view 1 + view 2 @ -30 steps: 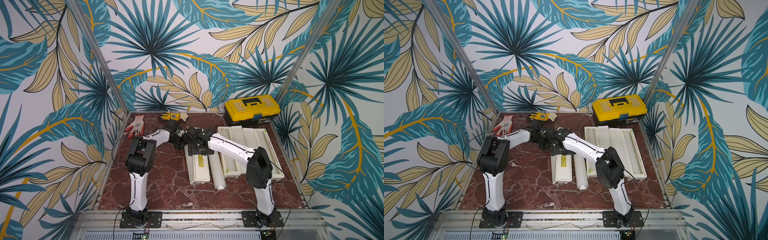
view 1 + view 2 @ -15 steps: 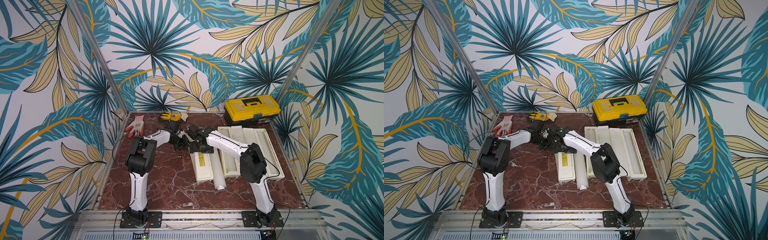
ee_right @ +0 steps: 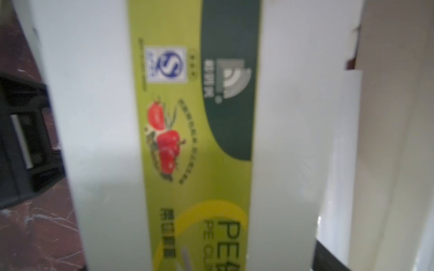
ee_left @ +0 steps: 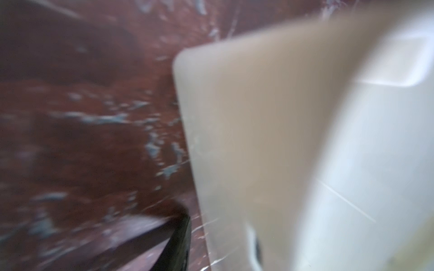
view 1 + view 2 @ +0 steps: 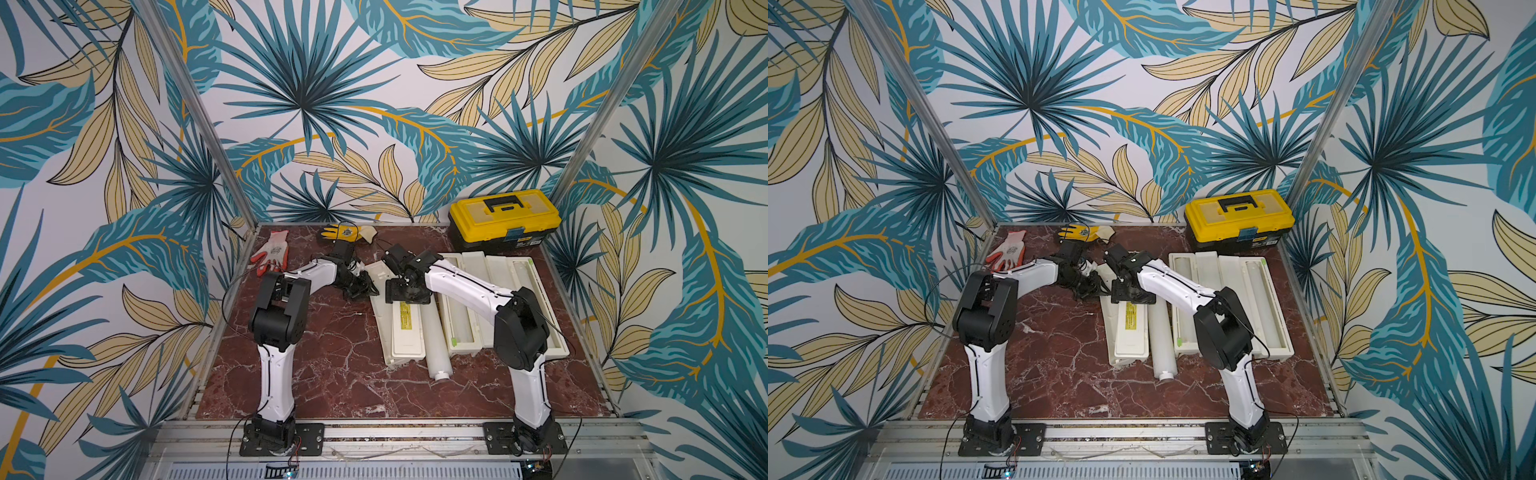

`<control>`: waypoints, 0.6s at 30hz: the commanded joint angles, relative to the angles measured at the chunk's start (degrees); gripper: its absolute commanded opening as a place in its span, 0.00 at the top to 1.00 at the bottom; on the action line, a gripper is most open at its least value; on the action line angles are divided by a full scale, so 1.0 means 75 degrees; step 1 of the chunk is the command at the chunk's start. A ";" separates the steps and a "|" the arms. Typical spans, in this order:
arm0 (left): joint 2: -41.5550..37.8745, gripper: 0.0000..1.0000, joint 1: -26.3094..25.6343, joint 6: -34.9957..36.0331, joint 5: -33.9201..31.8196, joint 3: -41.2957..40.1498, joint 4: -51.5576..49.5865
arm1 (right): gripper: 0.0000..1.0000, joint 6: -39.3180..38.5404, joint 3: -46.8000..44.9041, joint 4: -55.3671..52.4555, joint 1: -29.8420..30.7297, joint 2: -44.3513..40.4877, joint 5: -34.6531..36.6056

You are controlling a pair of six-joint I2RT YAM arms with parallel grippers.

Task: Put plastic wrap rolls into dispensers
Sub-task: Open the lid of the plastic wrap cutting box.

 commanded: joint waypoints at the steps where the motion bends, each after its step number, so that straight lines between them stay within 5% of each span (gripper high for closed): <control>1: -0.0230 0.62 0.0132 0.0553 -0.0378 0.0035 -0.0669 | 0.21 -0.0512 -0.0281 0.0476 -0.0257 -0.0606 -0.0263; 8: -0.0363 0.62 0.0235 0.0992 -0.0474 0.0206 -0.1258 | 0.21 -0.1486 0.0569 -0.0534 -0.0334 -0.0032 0.0113; 18: -0.0617 0.62 0.0688 0.1815 -0.0604 0.0149 -0.2126 | 0.20 -0.1494 0.1501 -0.0956 -0.0108 0.0982 -0.0112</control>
